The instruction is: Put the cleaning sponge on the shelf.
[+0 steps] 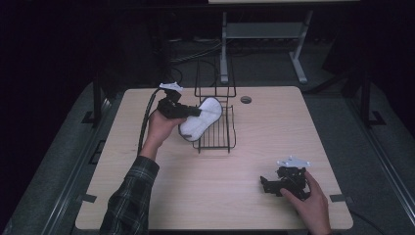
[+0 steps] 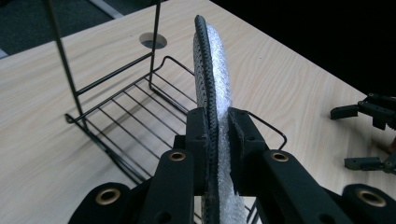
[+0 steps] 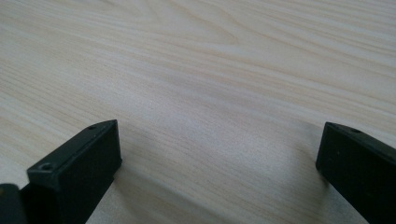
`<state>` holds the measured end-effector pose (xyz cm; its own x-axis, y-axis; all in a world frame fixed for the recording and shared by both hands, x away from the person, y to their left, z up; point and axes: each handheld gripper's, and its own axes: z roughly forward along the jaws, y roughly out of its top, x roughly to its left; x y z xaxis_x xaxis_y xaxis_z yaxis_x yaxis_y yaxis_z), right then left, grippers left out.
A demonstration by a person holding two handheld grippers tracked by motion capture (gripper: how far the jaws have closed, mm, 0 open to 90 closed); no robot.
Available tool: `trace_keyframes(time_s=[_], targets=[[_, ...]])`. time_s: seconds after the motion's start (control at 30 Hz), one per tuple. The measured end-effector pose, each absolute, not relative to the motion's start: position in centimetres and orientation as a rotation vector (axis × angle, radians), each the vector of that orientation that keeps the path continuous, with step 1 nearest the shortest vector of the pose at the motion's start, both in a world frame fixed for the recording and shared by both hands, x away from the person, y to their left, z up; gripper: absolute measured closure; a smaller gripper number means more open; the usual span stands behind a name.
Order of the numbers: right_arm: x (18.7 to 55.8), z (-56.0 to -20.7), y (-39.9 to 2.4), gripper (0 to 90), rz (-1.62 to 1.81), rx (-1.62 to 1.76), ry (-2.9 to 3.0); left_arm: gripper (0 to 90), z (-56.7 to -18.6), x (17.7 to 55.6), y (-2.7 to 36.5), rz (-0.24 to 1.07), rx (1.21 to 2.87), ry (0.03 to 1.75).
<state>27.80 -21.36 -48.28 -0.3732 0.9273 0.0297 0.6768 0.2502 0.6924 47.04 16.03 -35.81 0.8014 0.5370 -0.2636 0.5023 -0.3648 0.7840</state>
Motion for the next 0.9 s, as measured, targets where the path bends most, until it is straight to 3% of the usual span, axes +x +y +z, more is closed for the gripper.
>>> trace_keyframes(time_s=[0.63,0.9], targets=[[27.8,-48.3,-21.3,0.0,0.893,1.461,2.147,78.5,-38.8,49.6,12.9,-0.019,2.055,0.809],[27.9,-48.3,-21.3,0.0,0.893,1.458,2.148,72.9,-39.3,50.0,13.1,0.041,2.090,0.822]])
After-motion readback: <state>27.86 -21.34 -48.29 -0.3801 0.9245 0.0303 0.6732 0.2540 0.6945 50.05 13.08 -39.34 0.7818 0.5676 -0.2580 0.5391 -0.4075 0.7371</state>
